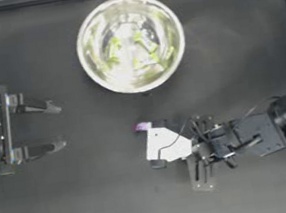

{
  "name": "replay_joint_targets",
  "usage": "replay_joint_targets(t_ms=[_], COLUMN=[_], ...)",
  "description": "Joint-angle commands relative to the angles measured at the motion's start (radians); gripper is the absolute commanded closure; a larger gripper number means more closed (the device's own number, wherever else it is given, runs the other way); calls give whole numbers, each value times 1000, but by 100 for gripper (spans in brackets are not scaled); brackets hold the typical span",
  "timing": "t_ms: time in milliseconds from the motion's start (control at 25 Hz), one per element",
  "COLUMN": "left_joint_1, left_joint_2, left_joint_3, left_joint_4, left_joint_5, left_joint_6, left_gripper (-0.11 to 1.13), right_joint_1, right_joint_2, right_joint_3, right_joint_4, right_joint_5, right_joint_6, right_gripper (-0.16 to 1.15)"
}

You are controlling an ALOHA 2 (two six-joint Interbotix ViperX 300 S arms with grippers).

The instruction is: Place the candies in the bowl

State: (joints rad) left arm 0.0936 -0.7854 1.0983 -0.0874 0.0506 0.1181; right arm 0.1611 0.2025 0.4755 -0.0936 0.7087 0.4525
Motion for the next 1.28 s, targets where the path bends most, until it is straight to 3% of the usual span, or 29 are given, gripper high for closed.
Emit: replay_joint_targets(t_ms=[40, 320, 640, 960, 1280], left_joint_1=[0, 0, 0, 0, 0], left_joint_2=[0, 0, 0, 3, 6], left_joint_3=[-8, -5, -3, 2, 18], left_joint_4=[-3, -6, -8, -25, -49], left_joint_5=[-15, -17, -18, -31, -71], left_joint_6=[0, -2, -2, -2, -2], left_gripper=[4, 4, 4, 4, 4], right_joint_1=[6, -29, -219, -463, -627], right_joint_2=[-58, -247, -443, -425, -281], right_joint_3=[-14, 31, 160, 166, 87], right_joint_4=[-12, -112, -244, -403, -483], right_joint_5=[-17, -91, -394, -580, -736], right_joint_6=[2, 9, 3, -2, -2], right_gripper=[65, 65, 66, 66, 66])
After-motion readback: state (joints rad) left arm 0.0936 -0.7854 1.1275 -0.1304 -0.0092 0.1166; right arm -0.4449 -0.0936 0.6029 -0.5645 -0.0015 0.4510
